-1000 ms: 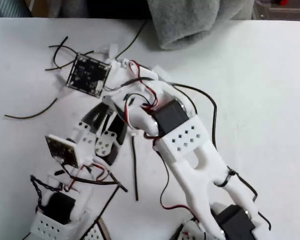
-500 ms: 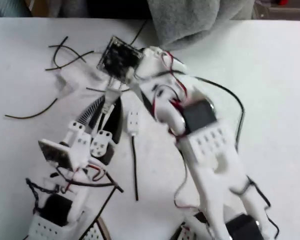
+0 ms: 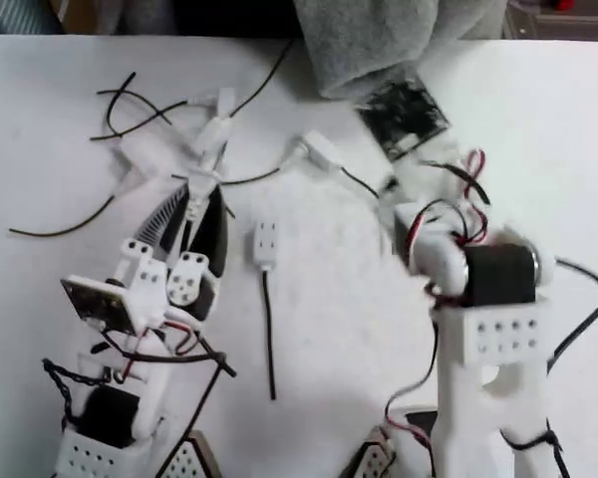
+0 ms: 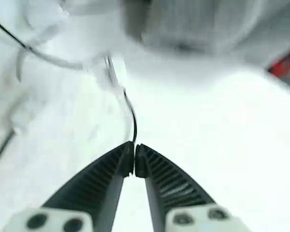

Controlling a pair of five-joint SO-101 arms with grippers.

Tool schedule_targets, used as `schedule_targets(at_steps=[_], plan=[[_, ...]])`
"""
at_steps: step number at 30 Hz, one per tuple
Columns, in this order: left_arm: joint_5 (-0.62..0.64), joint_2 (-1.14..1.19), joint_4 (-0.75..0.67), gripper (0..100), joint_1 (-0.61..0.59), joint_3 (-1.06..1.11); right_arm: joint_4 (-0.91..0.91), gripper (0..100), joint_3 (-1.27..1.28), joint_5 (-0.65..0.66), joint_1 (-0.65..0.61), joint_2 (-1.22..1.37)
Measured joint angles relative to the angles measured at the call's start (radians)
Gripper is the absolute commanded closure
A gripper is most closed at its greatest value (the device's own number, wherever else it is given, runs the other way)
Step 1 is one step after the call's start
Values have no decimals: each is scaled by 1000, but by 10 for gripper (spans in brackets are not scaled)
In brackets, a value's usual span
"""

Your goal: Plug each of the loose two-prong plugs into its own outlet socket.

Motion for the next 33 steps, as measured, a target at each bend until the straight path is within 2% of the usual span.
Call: schedule_targets(at_steps=[3,6,8,16,21,27,33], plan=[[0,124,0,976,0,-66,-52,979,201,-8,89,0],[0,333,9,976,0,-204,-153,979,417,9,117,2],[0,506,66,976,0,-328,-245,979,549,9,121,2],[0,1169,505,976,0,-927,-546,979,890,-161,140,2],[0,1501,796,976,8,-1290,-738,979,1039,-180,140,2],[6,1875,1086,976,11,-1709,-778,979,1056,-183,140,2],[74,2217,1326,975,14,-2110,-784,979,1056,-183,140,2]])
